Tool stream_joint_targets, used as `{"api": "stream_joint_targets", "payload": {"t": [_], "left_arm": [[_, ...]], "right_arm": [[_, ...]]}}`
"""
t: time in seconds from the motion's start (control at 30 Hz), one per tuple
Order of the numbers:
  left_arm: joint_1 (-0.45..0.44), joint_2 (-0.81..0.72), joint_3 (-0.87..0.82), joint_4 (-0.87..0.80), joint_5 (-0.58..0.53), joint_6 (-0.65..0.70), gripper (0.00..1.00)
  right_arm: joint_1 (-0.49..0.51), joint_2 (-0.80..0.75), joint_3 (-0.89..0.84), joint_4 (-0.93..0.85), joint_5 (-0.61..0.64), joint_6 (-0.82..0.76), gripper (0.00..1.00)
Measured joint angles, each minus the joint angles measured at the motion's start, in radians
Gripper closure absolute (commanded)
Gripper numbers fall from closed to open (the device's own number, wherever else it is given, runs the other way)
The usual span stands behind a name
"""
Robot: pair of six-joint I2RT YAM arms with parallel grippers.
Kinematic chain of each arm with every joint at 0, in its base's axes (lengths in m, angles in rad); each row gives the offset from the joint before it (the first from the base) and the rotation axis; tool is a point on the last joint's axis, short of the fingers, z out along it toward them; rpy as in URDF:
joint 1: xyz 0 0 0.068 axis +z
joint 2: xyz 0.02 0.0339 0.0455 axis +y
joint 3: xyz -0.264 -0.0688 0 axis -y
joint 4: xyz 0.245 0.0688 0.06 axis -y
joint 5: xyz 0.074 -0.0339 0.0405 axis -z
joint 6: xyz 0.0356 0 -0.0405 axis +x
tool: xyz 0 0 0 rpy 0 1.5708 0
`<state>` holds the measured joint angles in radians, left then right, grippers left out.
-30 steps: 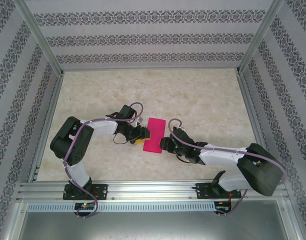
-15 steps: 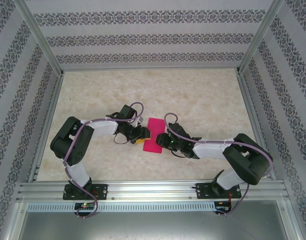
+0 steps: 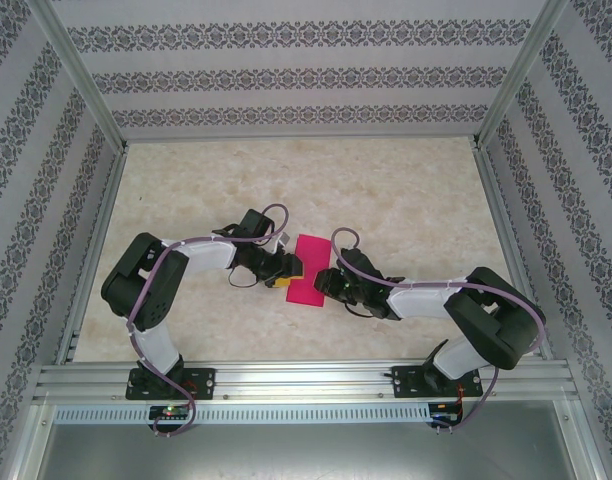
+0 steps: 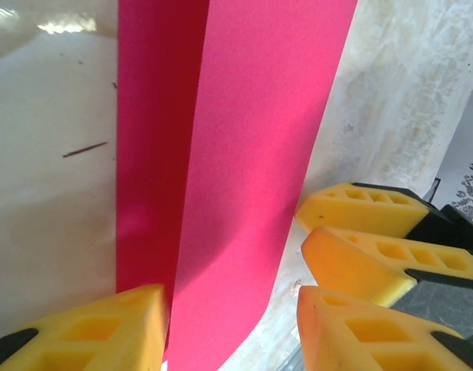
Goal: Fold a paper plane with a square sheet of paper (pick it up from the middle)
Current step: Fold the triangle a second time at the center of the table.
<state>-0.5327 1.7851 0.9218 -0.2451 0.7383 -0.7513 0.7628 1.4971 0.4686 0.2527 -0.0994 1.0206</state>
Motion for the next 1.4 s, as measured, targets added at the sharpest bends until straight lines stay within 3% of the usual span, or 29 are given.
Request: {"api": "stream_joint_targets", "payload": {"t": [0.33,0.63,1.07,1.27,1.4], "left_arm": [[0.0,0.016,0.035,0.014,0.028,-0.011,0.53],[0.0,0.08,0.095,0.019,0.038,-0.014,0.6],[0.0,0.137,0.194,0.013,0.031,-0.014,0.62],[0.0,0.137,0.198,0.011,0.029,-0.014,0.62],[0.0,0.137,0.198,0.008,0.026,-0.013,0.62]], "right_arm": [[-0.013,-0.003,-0.004,0.01,-0.004,0.003,0.67],[-0.002,-0.113,-0.004,-0.065,0.022,-0.044,0.53],[0.299,-0.225,0.104,-0.319,0.309,-0.291,0.37],[0.442,-0.031,0.305,-0.396,0.491,-0.478,0.36],[0.483,0.112,0.445,-0.481,0.605,-0.538,0.37]]}}
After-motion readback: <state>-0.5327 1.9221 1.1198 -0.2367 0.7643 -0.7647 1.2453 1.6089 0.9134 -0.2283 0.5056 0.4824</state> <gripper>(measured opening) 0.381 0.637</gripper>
